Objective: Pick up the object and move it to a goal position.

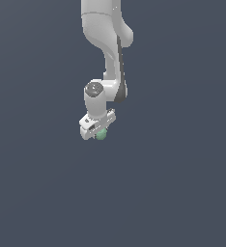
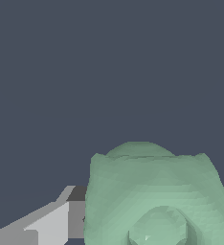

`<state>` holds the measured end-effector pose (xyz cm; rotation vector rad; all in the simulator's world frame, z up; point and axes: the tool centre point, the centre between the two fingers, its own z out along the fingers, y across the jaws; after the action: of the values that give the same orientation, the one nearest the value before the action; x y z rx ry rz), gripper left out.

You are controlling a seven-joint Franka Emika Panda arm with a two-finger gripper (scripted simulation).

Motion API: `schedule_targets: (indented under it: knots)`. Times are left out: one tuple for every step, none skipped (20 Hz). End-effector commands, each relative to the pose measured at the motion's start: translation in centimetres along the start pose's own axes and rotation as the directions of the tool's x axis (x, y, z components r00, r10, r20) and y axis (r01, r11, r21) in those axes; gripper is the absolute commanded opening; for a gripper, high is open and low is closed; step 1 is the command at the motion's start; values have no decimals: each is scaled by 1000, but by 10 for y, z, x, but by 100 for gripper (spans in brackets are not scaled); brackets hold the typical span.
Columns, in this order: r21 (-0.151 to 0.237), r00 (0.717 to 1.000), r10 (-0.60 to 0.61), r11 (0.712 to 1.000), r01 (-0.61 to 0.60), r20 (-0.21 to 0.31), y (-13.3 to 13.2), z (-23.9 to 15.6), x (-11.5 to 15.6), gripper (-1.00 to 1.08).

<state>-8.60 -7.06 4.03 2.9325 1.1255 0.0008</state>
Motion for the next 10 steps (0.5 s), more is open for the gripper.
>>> schedule_targets:
  knots:
    - [1, 1000, -1, 1000, 1, 0, 0, 1, 0, -100]
    - [1, 1000, -1, 1000, 1, 0, 0, 1, 0, -100]
    - [1, 1000, -1, 1000, 1, 0, 0, 1, 0, -100]
    - [1, 1000, -1, 1000, 1, 0, 0, 1, 0, -100]
    - [1, 1000, -1, 1000, 1, 0, 0, 1, 0, -100]
    - [1, 1000, -1, 1000, 1, 0, 0, 1, 0, -100]
    - [1, 1000, -1, 1000, 1, 0, 0, 1, 0, -100]
    - [-1, 1000, 0, 1000, 0, 0, 0, 0, 0, -100]
    - [-1, 1000, 0, 1000, 0, 0, 0, 0, 0, -100]
    - [-1, 1000, 0, 1000, 0, 0, 0, -1, 1, -100]
